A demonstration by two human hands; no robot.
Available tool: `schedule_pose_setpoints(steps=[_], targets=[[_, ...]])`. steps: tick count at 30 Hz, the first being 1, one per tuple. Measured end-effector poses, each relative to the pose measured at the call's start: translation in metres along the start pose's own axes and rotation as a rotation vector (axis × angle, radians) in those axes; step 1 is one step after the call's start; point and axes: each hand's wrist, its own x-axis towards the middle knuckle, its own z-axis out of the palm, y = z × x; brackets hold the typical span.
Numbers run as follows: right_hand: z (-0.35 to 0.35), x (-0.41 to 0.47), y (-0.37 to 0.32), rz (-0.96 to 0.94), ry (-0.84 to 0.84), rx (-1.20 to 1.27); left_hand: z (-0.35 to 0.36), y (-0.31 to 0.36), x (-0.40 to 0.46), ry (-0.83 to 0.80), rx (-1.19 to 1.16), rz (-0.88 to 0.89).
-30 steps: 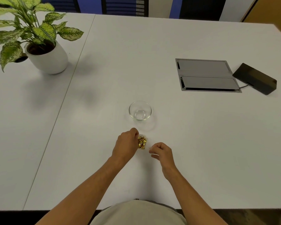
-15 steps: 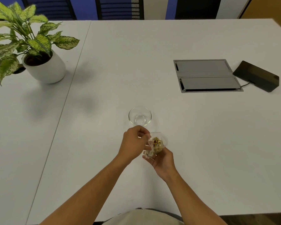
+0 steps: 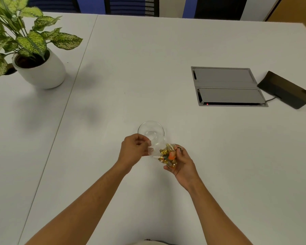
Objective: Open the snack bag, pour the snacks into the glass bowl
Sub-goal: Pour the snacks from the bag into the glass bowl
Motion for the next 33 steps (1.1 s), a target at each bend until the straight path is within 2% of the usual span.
schedule_pose_setpoints(steps=[2,5,8,12,18,26,33], targets=[[0.000,0.011,-0.011,-0.021,0.033,-0.024,-0.002,-0.003,0.014,0.072,-0.021,-0.008],[0.004,0.027,-0.024,-0.042,0.136,-0.119,-0.001,-0.013,0.037,0.195,0.150,-0.034],[0.013,0.044,-0.033,-0.054,0.230,-0.197,0.004,-0.022,0.053,0.179,0.194,-0.118],[0.024,0.064,-0.039,-0.083,0.293,-0.336,0.008,-0.027,0.065,0.176,0.160,-0.138],[0.039,0.083,-0.046,-0.140,0.299,-0.641,0.008,-0.031,0.071,0.206,0.143,-0.095],[0.061,0.085,-0.049,-0.313,0.233,-1.018,0.009,-0.035,0.073,0.206,0.142,-0.066],[0.071,0.079,-0.055,-0.318,0.192,-1.205,0.008,-0.039,0.074,0.201,0.157,-0.055]])
